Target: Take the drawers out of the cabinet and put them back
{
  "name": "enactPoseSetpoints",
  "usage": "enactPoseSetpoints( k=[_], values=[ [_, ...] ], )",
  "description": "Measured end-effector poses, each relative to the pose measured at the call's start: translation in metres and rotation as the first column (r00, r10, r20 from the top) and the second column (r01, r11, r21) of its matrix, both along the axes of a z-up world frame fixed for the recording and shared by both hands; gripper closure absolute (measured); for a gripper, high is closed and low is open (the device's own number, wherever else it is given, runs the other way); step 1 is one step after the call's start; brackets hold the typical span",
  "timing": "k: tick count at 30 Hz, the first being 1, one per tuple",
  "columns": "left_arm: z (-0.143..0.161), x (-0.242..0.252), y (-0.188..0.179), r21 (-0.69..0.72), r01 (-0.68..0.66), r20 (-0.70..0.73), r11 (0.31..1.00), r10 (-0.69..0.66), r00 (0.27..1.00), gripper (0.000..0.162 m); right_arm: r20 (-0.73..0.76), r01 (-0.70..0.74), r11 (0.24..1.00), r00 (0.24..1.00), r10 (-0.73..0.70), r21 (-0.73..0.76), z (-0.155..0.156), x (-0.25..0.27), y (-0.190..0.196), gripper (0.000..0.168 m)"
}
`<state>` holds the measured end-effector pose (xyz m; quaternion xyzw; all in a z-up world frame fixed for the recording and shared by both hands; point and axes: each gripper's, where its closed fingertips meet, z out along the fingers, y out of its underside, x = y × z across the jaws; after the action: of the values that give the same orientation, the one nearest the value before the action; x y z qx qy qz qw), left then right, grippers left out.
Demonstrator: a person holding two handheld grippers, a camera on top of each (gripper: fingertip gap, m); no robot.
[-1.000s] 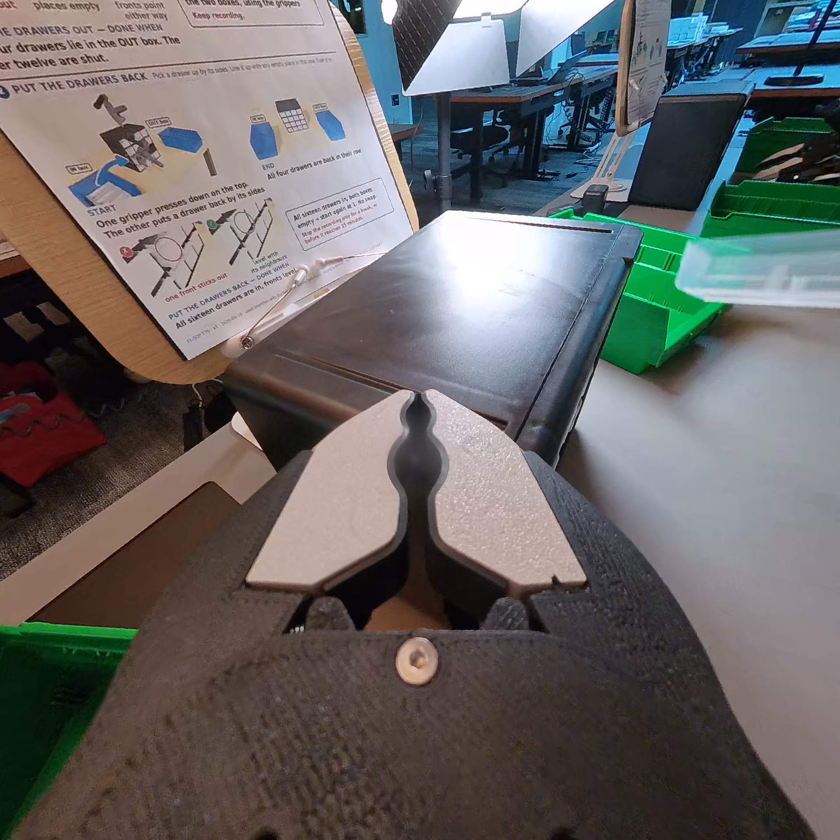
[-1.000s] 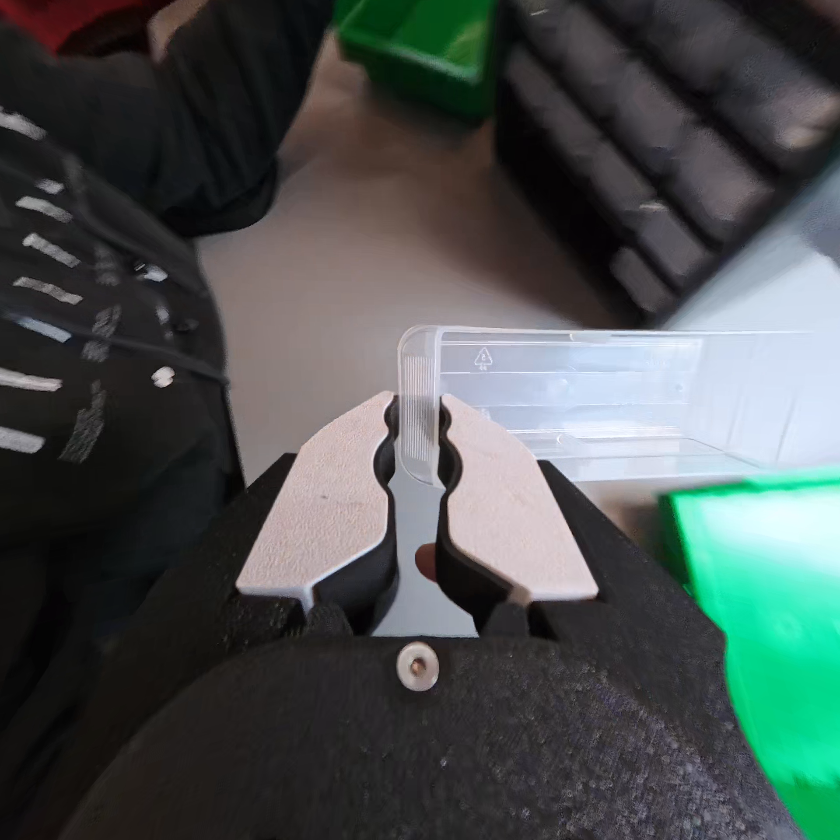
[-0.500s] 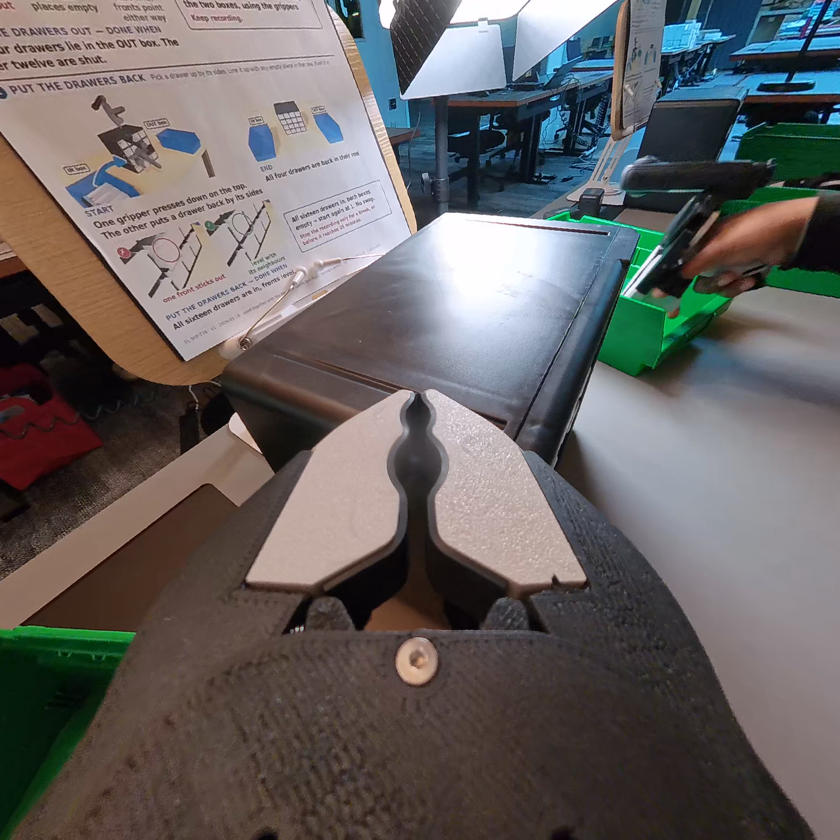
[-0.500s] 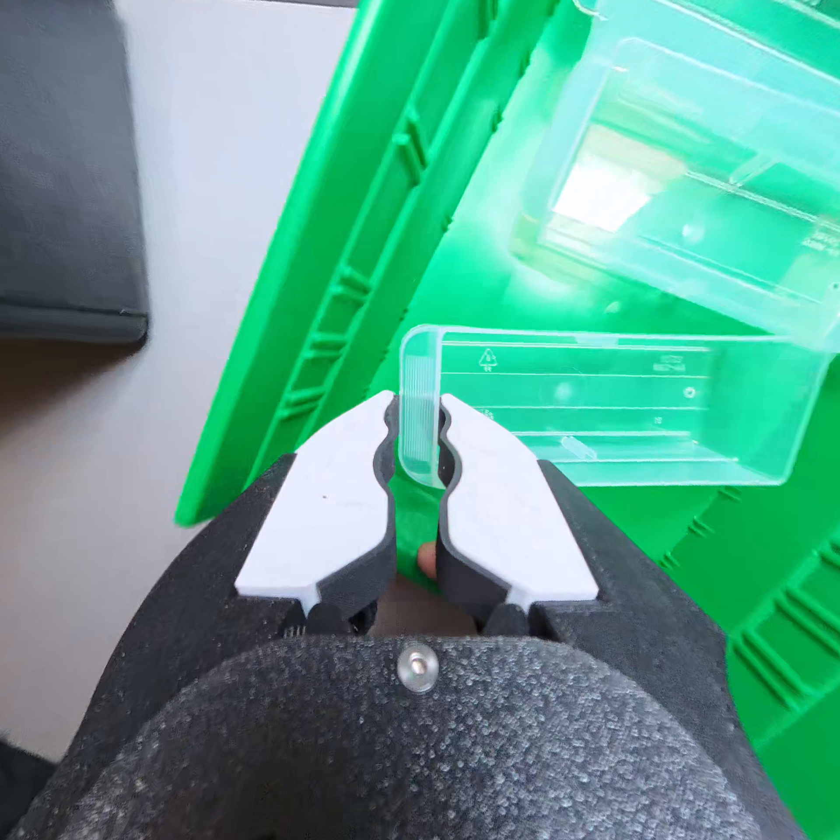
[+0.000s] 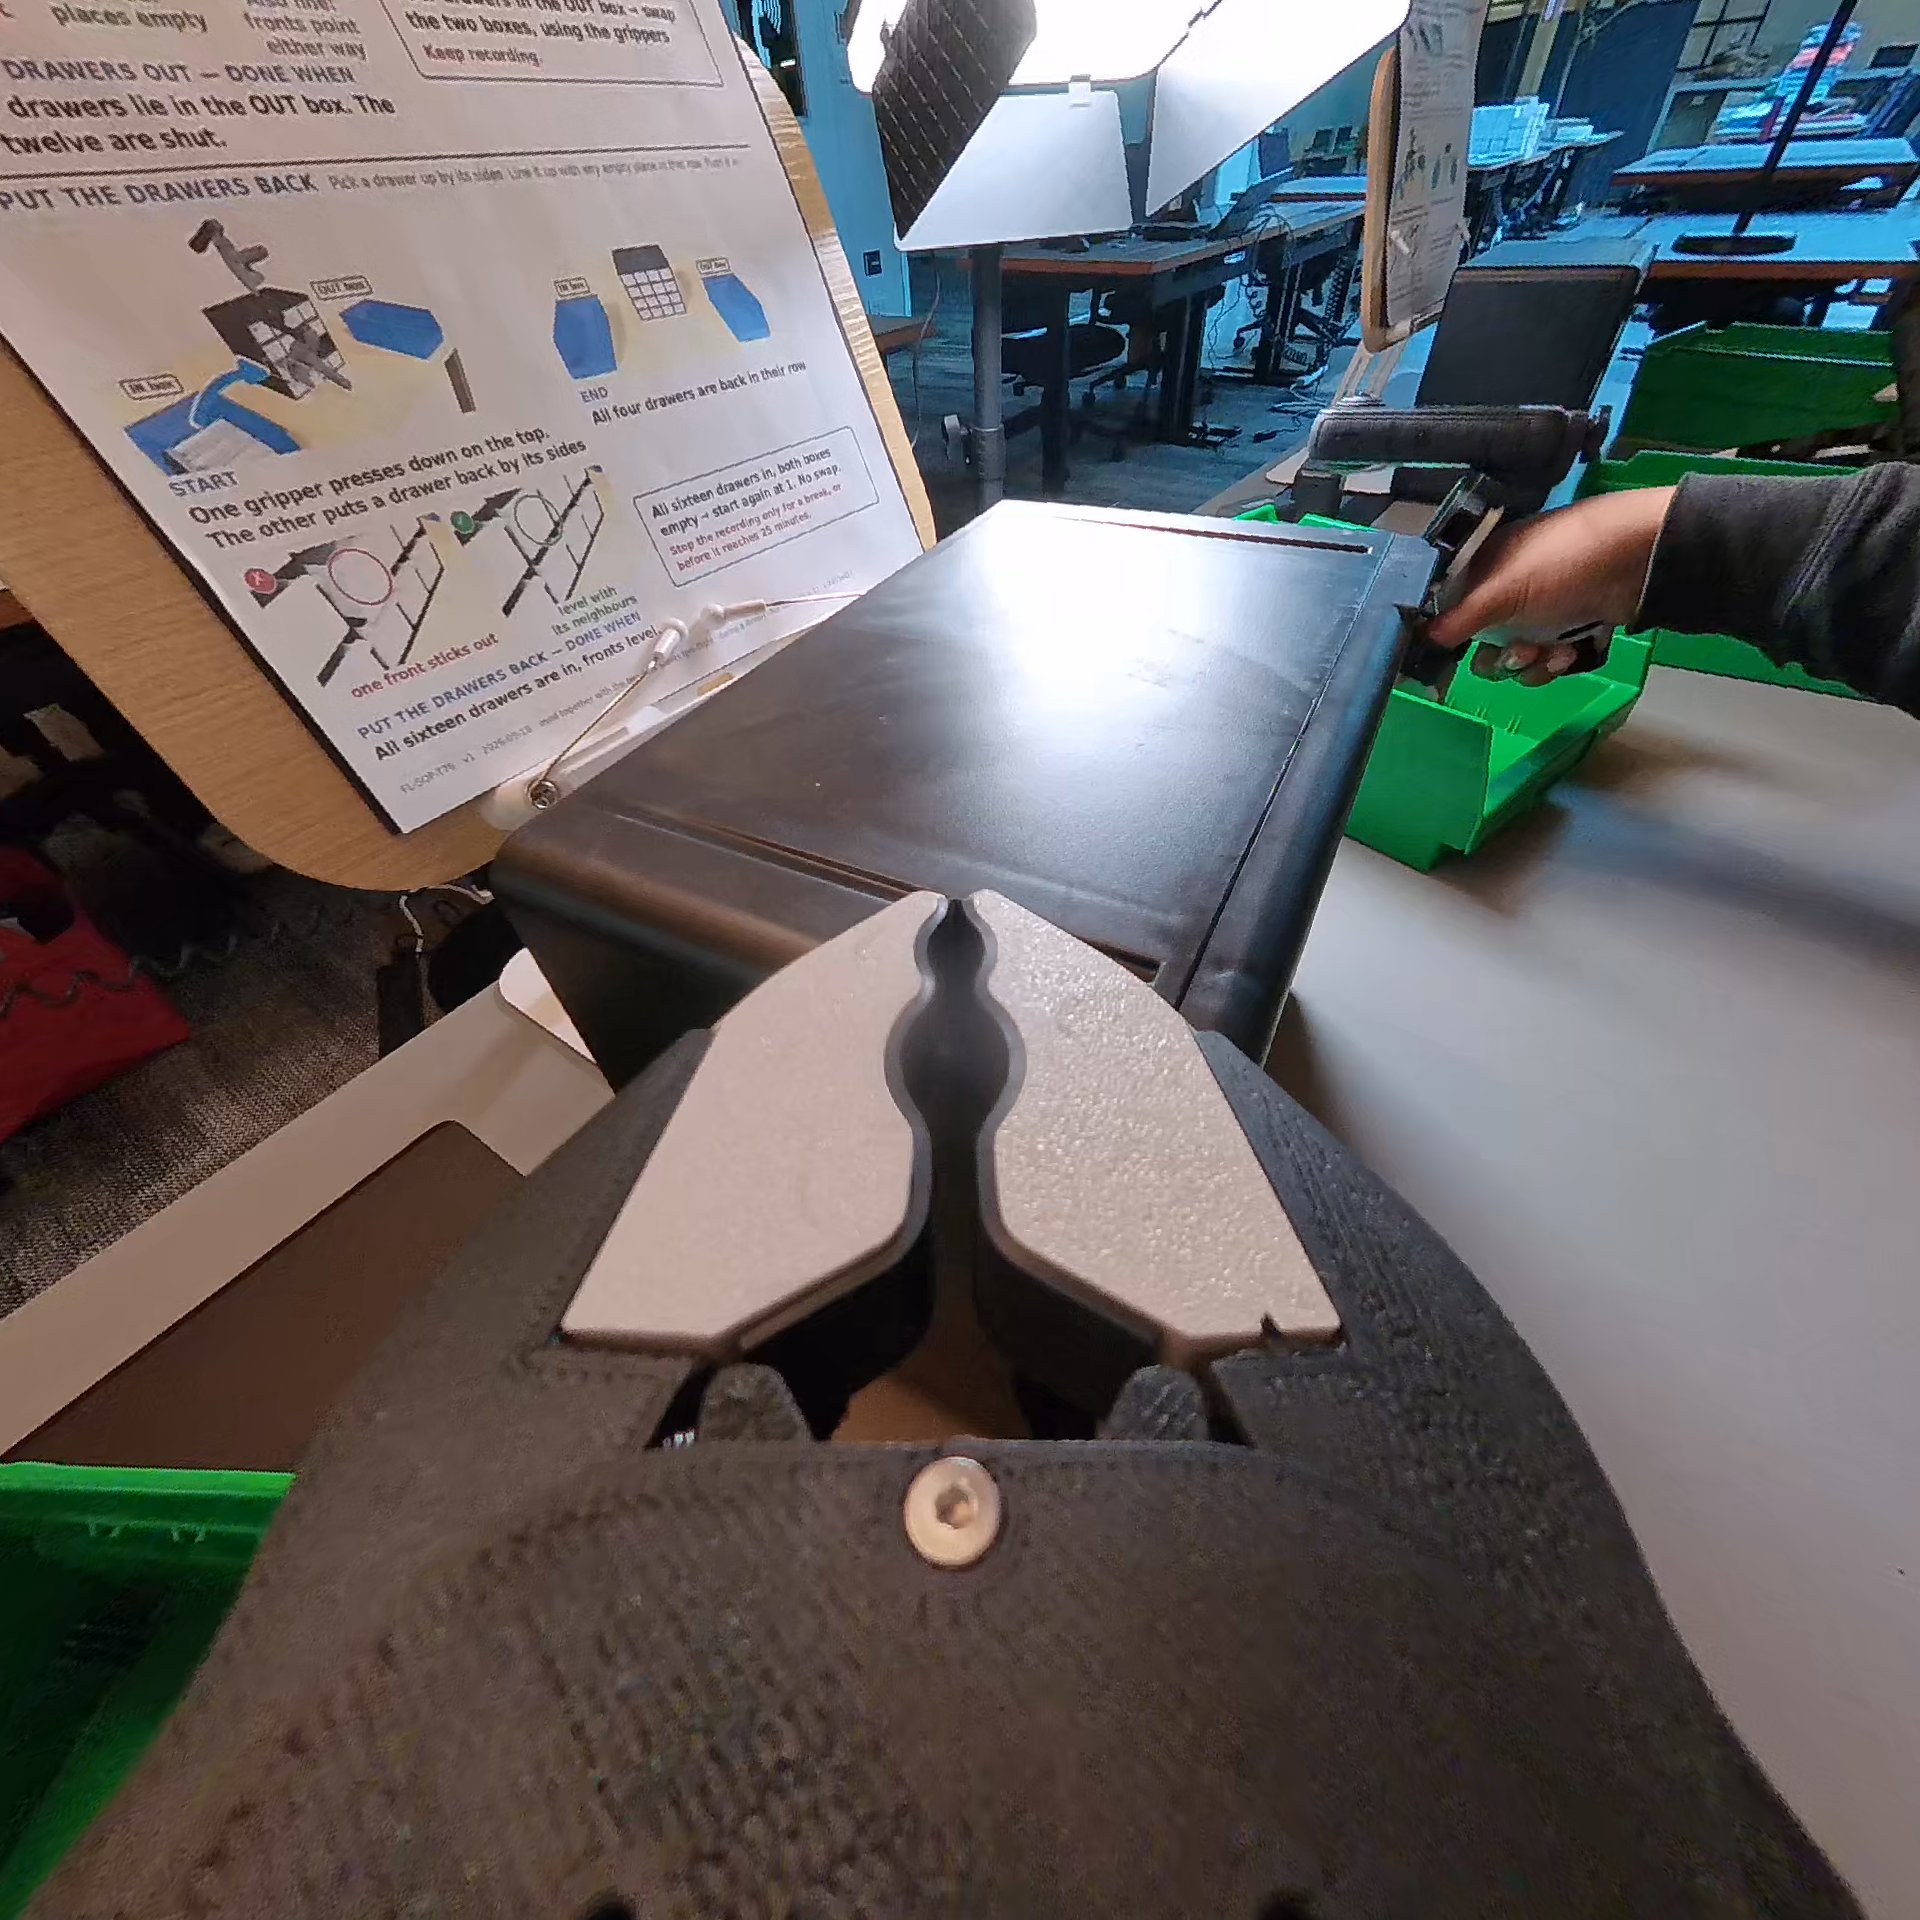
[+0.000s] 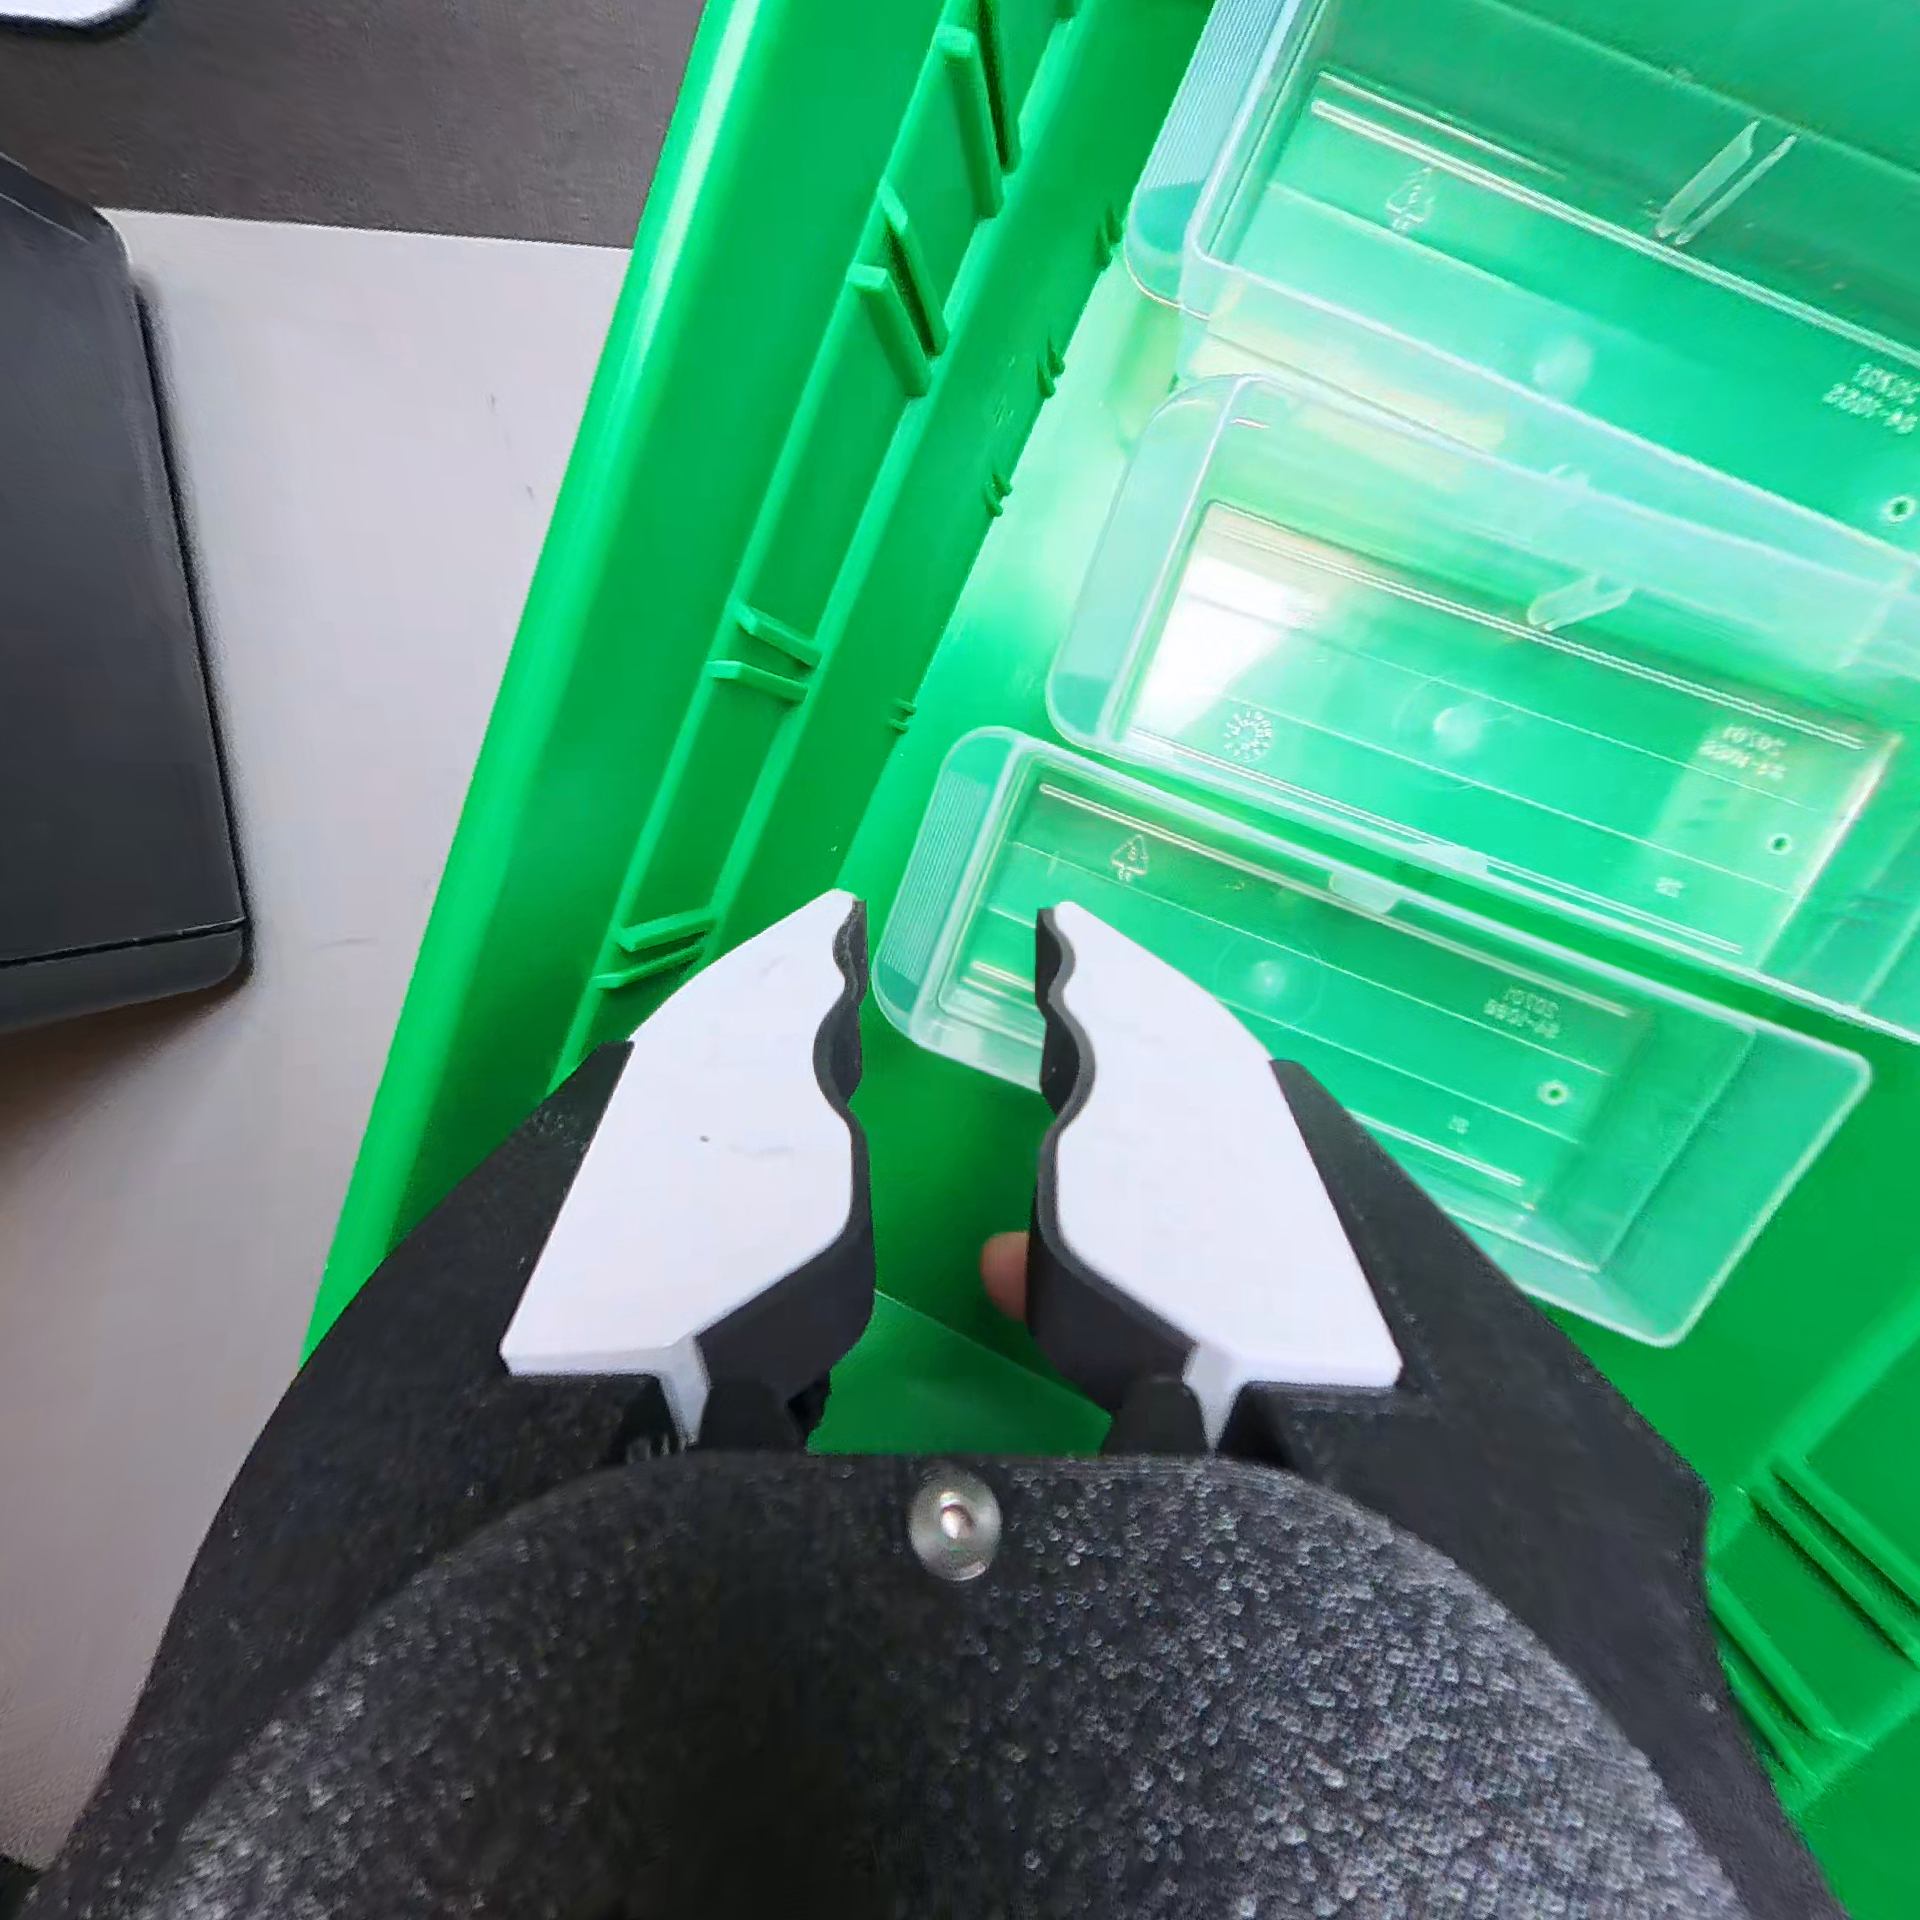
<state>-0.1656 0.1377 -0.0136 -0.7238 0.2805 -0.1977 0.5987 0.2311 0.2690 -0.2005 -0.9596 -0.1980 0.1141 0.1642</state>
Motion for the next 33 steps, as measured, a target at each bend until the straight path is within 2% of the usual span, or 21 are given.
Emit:
enactPoseSetpoints(
  k=[3, 6, 10, 14, 16, 18, 21, 24, 26, 28, 33],
  values=[
    [0.000, 0.000, 0.000, 0.001, -0.001, -0.001, 1.000, 0.001, 1.000, 0.162, -0.052, -0.009, 0.997, 0.999, 0.013, 0.082, 0.012, -0.004, 0.006, 0.141],
    [0.000, 0.000, 0.000, 0.001, -0.001, -0.001, 1.000, 0.001, 1.000, 0.162, -0.113, -0.019, 0.943, 0.992, 0.060, 0.334, 0.047, -0.013, 0.018, 0.141],
    [0.000, 0.000, 0.000, 0.000, 0.004, 0.007, 1.000, -0.004, 1.000, 0.162, -0.133, -0.035, 0.718, 0.975, 0.177, 0.695, 0.123, -0.033, 0.001, 0.146],
    [0.000, 0.000, 0.000, -0.001, 0.008, 0.018, 1.000, -0.008, 1.000, 0.162, 0.007, -0.167, 0.550, 0.960, 0.281, 0.819, 0.165, -0.069, -0.055, 0.147],
    [0.000, 0.000, 0.000, -0.002, 0.008, 0.022, 1.000, -0.008, 1.000, 0.162, 0.138, -0.292, 0.448, 0.929, 0.344, 0.845, 0.171, -0.095, -0.085, 0.148],
    [0.000, 0.000, 0.000, -0.002, 0.007, 0.024, 1.000, -0.007, 1.000, 0.162, 0.291, -0.436, 0.355, 0.872, 0.393, 0.827, 0.159, -0.122, -0.110, 0.149],
    [0.000, 0.000, 0.000, 0.001, 0.000, 0.022, 1.000, 0.000, 1.000, 0.162, 0.490, -0.633, 0.266, 0.750, 0.444, 0.727, 0.109, -0.156, -0.133, 0.149],
    [0.000, 0.000, 0.000, 0.002, -0.002, 0.026, 1.000, 0.002, 1.000, 0.162, 0.652, -0.764, 0.167, 0.625, 0.429, 0.623, 0.055, -0.178, -0.137, 0.147],
    [0.000, 0.000, 0.000, 0.001, 0.001, 0.030, 1.000, -0.001, 1.000, 0.162, 0.729, -0.811, 0.100, 0.566, 0.386, 0.577, 0.033, -0.189, -0.134, 0.144],
    [0.000, 0.000, 0.000, 0.002, 0.004, 0.032, 1.000, -0.004, 0.999, 0.162, 0.788, -0.840, 0.047, 0.525, 0.322, 0.541, 0.021, -0.196, -0.127, 0.138],
    [0.000, 0.000, 0.000, 0.001, 0.015, 0.036, 1.000, -0.015, 0.999, 0.162, 0.857, -0.862, -0.062, 0.487, 0.166, 0.502, 0.022, -0.203, -0.107, 0.141]
  ],
)
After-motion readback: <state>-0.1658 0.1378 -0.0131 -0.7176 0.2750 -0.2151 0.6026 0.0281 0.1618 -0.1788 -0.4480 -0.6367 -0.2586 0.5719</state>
